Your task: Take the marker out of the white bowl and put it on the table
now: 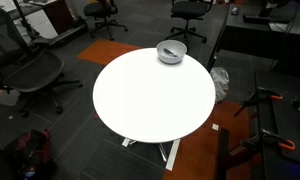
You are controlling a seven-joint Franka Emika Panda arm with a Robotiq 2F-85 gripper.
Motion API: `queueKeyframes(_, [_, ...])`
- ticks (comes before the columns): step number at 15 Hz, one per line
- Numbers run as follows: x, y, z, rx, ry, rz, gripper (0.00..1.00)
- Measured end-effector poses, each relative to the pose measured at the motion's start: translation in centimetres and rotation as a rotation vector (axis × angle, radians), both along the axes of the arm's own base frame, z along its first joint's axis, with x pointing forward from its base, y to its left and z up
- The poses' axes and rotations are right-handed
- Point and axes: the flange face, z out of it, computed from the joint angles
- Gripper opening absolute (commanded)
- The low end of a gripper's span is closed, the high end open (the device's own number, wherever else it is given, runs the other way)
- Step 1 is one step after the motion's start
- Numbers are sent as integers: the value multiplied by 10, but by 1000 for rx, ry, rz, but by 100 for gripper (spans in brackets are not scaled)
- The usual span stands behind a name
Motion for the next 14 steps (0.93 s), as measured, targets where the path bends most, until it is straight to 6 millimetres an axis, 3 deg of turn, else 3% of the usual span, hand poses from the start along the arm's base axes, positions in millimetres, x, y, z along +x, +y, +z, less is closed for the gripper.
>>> queueKeyframes(10, [2, -1, -2, 0, 2, -6, 100])
queueKeyframes(14, [20, -11, -8, 6, -38, -60, 100])
